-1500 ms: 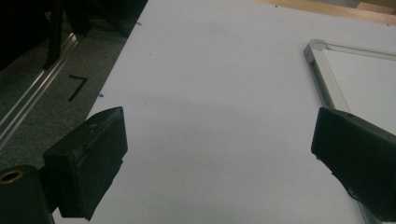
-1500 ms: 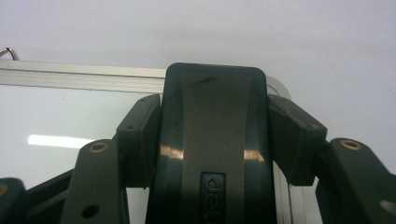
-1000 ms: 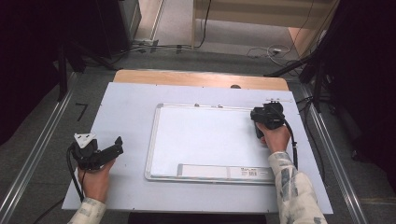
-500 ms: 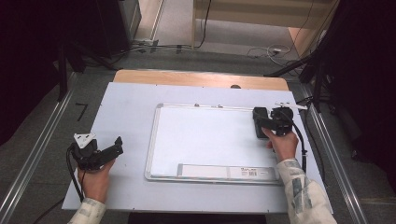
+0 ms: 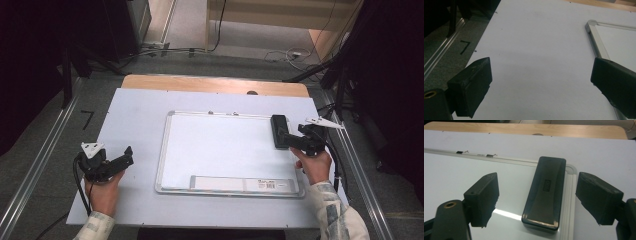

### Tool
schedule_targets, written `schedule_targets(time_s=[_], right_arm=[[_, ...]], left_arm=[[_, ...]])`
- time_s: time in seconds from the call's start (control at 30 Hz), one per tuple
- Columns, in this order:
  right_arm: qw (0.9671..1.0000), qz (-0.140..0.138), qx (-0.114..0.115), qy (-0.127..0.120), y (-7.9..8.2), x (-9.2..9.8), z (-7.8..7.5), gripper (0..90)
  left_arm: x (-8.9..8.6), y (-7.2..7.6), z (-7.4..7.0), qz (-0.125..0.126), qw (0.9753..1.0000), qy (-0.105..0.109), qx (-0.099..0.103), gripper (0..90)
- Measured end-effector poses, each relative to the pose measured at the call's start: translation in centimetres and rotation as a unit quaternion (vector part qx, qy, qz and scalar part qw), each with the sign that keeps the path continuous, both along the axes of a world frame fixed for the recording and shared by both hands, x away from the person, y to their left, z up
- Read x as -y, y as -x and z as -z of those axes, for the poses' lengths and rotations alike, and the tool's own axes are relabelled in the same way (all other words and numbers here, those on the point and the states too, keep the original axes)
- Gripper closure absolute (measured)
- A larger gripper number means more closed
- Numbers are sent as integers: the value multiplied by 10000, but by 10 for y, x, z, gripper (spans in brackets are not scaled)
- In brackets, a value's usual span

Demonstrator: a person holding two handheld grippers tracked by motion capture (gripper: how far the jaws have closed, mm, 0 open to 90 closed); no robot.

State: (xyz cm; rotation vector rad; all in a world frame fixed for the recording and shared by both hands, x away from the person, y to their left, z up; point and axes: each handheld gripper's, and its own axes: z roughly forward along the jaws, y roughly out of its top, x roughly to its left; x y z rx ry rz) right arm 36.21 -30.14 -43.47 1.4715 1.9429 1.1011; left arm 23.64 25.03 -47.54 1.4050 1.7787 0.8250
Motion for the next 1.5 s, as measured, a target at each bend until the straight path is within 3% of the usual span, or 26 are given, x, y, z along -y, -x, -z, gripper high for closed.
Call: schedule_targets(time_s=[0.83,1.5], right_arm=[[9994,238,193,150,40,39,0,173],[9981,542,97,290,61,68,8,173]], left_arm=[[1,-2,1,0,10000,7,-15,41],[1,-2,0,18,10000,8,-6,41]])
